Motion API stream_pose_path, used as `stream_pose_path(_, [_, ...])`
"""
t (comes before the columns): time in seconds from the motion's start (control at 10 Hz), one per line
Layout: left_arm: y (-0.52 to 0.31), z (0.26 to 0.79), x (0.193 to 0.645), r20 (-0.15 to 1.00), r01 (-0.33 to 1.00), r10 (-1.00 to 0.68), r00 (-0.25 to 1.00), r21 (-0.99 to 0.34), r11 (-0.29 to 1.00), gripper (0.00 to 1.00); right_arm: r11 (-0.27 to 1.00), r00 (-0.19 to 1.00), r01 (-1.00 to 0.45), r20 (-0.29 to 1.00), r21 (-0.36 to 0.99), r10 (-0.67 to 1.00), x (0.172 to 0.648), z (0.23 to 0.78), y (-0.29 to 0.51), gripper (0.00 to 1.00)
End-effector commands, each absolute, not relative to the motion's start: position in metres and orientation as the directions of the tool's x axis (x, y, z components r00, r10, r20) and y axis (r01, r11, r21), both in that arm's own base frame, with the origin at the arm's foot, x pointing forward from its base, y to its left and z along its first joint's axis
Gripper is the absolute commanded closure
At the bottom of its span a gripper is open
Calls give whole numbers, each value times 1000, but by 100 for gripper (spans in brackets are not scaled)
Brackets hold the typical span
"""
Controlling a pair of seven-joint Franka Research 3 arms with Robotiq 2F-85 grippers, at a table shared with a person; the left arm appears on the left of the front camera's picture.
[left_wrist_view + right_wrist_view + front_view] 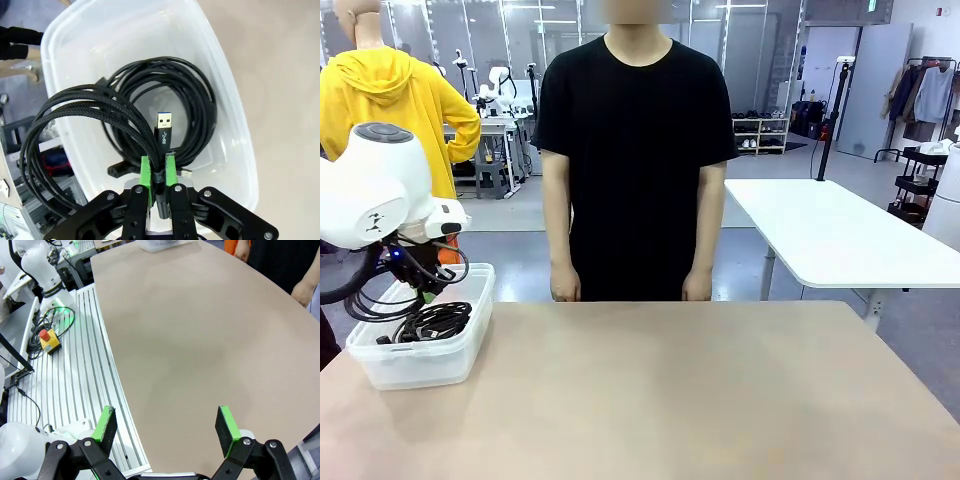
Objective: Organize and store the cables.
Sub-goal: Place the USB Extension Cable into the Organizing box.
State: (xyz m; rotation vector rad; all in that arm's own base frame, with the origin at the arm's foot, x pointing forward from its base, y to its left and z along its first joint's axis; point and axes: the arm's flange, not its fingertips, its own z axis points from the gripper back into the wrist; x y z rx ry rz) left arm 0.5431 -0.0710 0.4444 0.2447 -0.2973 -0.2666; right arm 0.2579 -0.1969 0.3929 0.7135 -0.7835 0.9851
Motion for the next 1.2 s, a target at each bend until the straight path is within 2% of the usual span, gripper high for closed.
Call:
stream_pose_path(0.0, [-81, 445, 550, 273, 239, -296, 915, 224, 945, 77, 381, 332, -910, 840, 164, 429, 259, 394, -197, 0])
stream_pose_path(0.1, [-84, 443, 549, 284, 238, -287, 915, 196, 951, 65, 381, 332, -910, 840, 164, 429, 259, 394, -197, 0])
stream_pose_path(0.4, [-86, 441, 543, 303, 212, -257, 917, 175, 961, 12, 381, 332, -910, 840, 164, 429, 259, 394, -197, 0])
stream_pose_path(0.5, [-87, 443, 540, 305, 206, -253, 918, 180, 962, 0, 381, 332, -910, 840, 164, 429, 259, 394, -197, 0])
stream_pose_path(0.9, [-95, 453, 519, 336, 170, -233, 912, 206, 964, 0, 381, 332, -910, 840, 164, 429, 259, 394, -197, 0])
stream_pose_path(1.0, [-98, 457, 507, 345, 204, -274, 898, 225, 953, 0, 381, 332, -910, 840, 164, 429, 259, 394, -197, 0])
stream_pose_path(1.1, [-92, 455, 533, 304, 199, -252, 919, 196, 960, 0, 381, 332, -910, 840, 164, 429, 259, 394, -197, 0])
